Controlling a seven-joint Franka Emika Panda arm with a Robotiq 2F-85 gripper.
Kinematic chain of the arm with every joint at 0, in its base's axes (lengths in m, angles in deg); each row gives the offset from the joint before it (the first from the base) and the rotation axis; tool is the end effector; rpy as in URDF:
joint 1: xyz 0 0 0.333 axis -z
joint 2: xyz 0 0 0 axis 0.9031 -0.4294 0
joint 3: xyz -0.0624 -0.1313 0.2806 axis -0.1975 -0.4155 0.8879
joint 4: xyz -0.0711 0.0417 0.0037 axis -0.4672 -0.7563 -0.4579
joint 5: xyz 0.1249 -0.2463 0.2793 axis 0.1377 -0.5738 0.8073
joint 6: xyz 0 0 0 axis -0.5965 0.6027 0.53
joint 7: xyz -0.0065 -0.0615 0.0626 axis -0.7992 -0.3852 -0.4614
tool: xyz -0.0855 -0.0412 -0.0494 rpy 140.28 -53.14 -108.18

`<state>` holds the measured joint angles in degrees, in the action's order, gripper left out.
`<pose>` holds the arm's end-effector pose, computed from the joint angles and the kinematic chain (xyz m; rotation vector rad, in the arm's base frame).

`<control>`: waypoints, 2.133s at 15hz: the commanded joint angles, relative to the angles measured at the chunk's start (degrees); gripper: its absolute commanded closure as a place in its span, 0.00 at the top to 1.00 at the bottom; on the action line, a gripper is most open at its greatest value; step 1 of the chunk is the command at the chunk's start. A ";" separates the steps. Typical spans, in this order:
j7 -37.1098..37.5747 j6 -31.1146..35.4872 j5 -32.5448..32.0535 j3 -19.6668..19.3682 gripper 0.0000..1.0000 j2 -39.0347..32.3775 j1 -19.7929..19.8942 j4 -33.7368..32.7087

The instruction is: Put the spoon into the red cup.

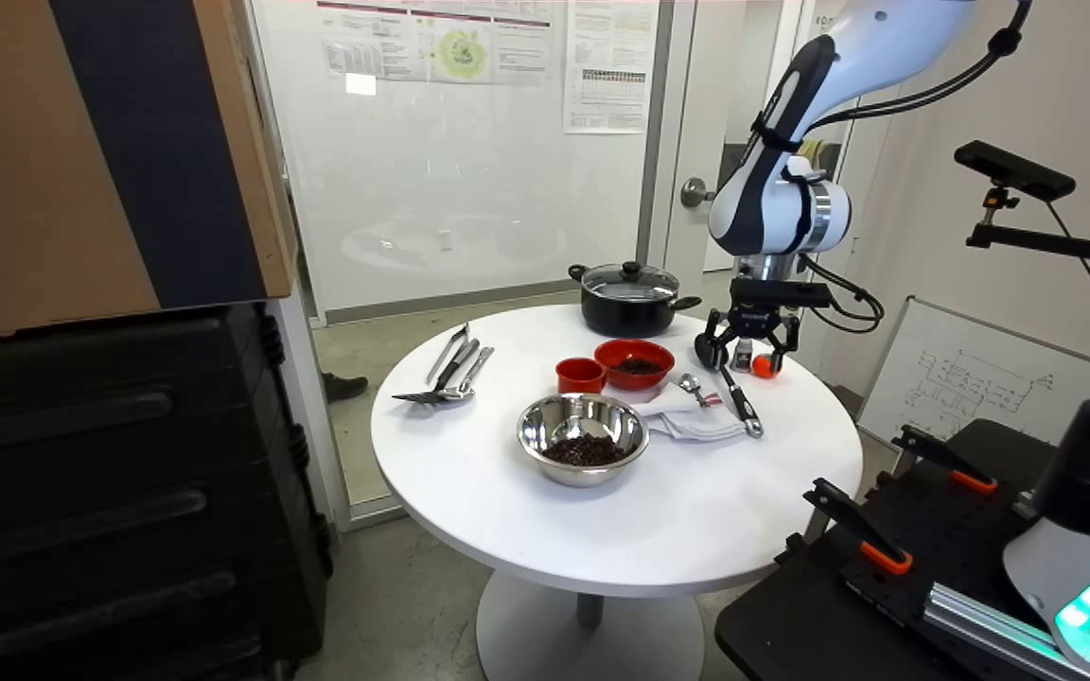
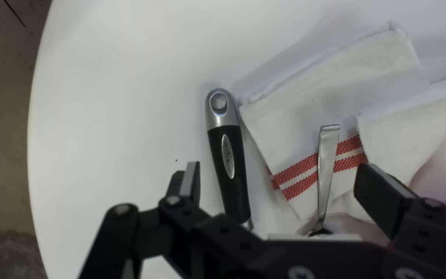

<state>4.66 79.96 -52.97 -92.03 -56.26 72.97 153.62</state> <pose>0.4840 -0.1518 0.1222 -2.9114 1.1258 0.1421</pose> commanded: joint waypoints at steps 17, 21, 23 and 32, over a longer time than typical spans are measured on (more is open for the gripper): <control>-0.30 1.98 1.35 2.50 1.00 -12.30 -1.48 -8.80; 0.72 4.01 1.61 2.64 1.00 -14.56 -2.02 -10.38; 0.88 5.19 1.77 2.70 1.00 -15.35 -2.07 -10.95; 1.31 5.62 2.91 2.98 0.49 -16.26 -1.48 -12.35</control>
<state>5.65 84.77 -51.53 -89.39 -71.53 71.33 142.41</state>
